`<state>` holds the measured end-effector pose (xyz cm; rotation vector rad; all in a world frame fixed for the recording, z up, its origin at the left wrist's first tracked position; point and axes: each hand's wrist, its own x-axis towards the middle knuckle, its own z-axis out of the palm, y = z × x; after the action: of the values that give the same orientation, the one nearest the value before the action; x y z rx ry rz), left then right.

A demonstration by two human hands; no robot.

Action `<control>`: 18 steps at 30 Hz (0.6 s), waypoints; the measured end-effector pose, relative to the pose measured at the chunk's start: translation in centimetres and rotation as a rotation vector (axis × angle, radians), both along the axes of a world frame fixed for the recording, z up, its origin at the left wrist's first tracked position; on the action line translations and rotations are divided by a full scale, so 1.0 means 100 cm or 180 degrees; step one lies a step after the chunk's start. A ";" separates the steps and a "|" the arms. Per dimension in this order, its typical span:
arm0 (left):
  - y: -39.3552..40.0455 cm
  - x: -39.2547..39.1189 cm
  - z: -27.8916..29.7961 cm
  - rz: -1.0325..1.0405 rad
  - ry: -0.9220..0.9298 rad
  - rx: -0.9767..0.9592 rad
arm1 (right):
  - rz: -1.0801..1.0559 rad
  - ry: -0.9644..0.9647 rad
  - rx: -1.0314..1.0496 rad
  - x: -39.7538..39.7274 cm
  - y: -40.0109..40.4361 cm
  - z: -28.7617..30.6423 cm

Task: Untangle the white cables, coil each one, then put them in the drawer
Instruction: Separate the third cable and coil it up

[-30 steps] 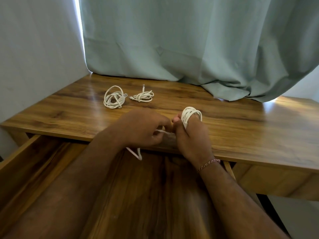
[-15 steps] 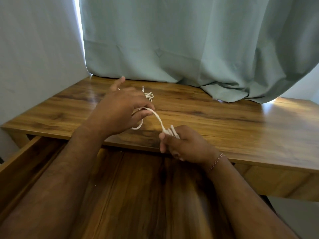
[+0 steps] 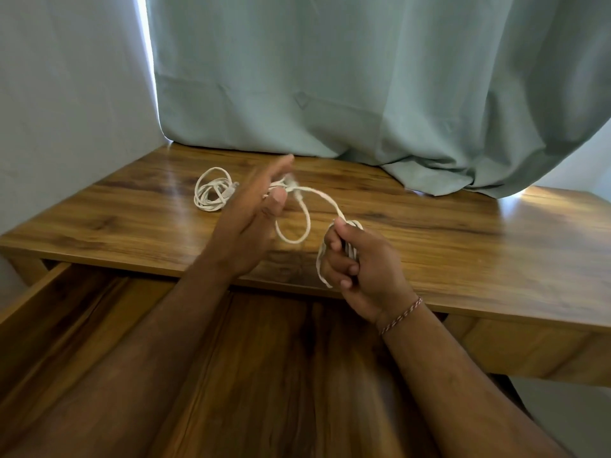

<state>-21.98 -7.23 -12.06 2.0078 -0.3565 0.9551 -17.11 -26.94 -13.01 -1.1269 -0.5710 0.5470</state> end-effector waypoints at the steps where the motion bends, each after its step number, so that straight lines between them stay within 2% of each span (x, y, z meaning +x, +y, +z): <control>1: -0.003 0.000 0.001 0.0024 -0.0140 -0.0346 | -0.0182 0.0126 0.0028 -0.001 0.002 0.000; 4: -0.011 0.003 0.001 0.0199 -0.0294 -0.1105 | -0.0451 0.0472 0.0250 -0.003 0.006 -0.001; 6: -0.015 0.006 -0.001 0.0213 -0.0002 -0.1577 | -0.0410 0.0588 0.0464 -0.004 0.007 -0.001; 7: -0.018 0.006 -0.002 0.0087 0.0329 -0.1795 | -0.0335 0.0574 0.0574 -0.004 0.007 -0.002; 9: -0.024 0.006 -0.006 -0.0234 0.1206 -0.1691 | -0.0133 0.0465 0.0785 -0.004 0.005 -0.004; 10: -0.025 0.005 -0.011 -0.0378 0.1602 -0.1361 | -0.0027 0.0428 0.0882 -0.004 0.005 -0.005; 12: -0.031 0.005 -0.016 -0.0751 0.2024 -0.0845 | 0.0137 0.0403 0.1022 -0.003 0.003 -0.004; 13: -0.036 0.003 -0.016 -0.0957 0.2088 -0.0867 | 0.0204 0.0412 0.1034 -0.002 0.002 -0.005; 15: -0.048 0.002 -0.015 -0.1294 0.2067 -0.1363 | 0.0351 0.0381 0.0921 -0.001 0.001 -0.006; 18: -0.065 0.001 -0.010 -0.1162 0.2126 -0.1891 | 0.0353 0.0238 0.0278 -0.002 0.005 -0.012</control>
<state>-21.86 -13.70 -13.10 1.5181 -0.0446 0.1013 -17.29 -26.41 -14.24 -0.9923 -0.5895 0.6512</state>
